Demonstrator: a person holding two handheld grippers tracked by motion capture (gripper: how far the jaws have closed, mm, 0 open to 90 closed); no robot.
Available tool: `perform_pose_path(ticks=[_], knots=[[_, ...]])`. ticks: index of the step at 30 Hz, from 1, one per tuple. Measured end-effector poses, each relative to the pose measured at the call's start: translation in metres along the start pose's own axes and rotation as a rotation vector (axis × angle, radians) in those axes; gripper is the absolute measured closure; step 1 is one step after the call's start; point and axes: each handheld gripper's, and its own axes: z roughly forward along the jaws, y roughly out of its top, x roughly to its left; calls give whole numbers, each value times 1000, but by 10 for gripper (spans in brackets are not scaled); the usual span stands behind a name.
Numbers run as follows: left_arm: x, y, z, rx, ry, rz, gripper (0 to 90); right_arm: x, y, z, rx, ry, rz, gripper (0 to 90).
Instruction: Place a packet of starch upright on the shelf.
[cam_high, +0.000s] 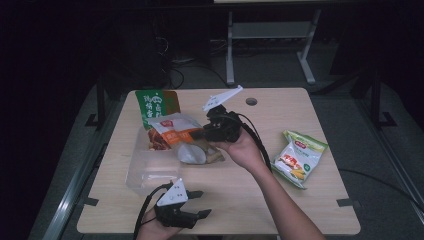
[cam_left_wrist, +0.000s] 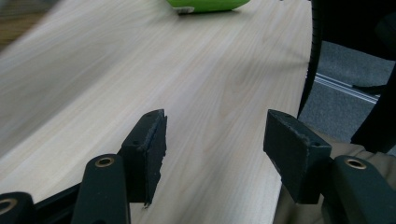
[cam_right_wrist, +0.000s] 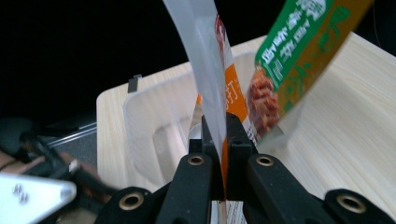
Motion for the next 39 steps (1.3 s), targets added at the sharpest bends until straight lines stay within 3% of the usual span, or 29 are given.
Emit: perform_pose_path(ticks=[6, 11, 19, 28, 32, 39], knots=[[1, 0, 0, 8, -1, 21, 371, 2, 16, 23, 4, 25, -11, 900], [2, 0, 1, 11, -10, 14, 363, 3, 24, 40, 1, 39, -11, 900], [-3, -2, 4, 20, -29, 18, 354, 5, 36, 84, 1, 84, 4, 900], [0, -2, 1, 24, -30, 23, 366, 3, 33, 127, 48, 122, 15, 900], [1, -3, 2, 20, -34, 15, 373, -1, 26, 143, 53, 137, 43, 900], [-1, -3, 2, 23, -30, 14, 375, -8, 17, 150, 41, 130, 68, 896]])
